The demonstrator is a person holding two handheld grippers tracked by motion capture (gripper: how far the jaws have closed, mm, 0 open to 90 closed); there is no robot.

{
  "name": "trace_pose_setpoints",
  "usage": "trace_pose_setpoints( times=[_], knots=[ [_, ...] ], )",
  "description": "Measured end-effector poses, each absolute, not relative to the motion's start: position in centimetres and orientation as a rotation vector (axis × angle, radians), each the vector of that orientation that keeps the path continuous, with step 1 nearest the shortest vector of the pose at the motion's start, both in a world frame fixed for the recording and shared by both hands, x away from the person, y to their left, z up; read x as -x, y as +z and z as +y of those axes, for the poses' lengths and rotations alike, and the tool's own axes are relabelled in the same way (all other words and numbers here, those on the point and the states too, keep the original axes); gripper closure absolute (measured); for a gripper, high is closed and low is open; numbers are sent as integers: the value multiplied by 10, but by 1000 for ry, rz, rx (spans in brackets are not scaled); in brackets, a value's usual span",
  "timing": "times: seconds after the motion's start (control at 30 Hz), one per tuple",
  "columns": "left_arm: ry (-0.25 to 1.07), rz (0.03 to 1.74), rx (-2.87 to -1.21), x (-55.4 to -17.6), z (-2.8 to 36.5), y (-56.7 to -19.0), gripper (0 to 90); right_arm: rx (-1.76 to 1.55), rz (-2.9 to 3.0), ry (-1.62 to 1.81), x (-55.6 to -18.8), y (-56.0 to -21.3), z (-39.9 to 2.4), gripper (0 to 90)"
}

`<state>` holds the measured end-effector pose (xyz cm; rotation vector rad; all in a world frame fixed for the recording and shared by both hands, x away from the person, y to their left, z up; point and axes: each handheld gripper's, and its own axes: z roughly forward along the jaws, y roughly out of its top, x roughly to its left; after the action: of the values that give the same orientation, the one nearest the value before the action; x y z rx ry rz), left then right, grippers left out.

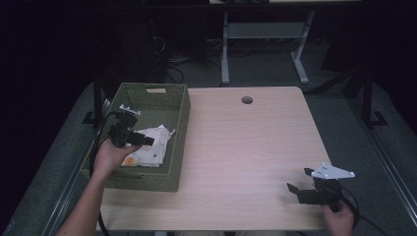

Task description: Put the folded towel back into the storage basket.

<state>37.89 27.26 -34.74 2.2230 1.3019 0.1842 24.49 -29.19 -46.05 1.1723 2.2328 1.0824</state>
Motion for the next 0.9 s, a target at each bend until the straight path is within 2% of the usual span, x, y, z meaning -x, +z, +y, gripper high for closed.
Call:
trace_pose_setpoints(
  times=[0.9],
  knots=[
    [172, 1158, -2156, -357, 246, -328, 488, -1223, 2178, 1096, -243, -460, -303, 138]
  ],
)
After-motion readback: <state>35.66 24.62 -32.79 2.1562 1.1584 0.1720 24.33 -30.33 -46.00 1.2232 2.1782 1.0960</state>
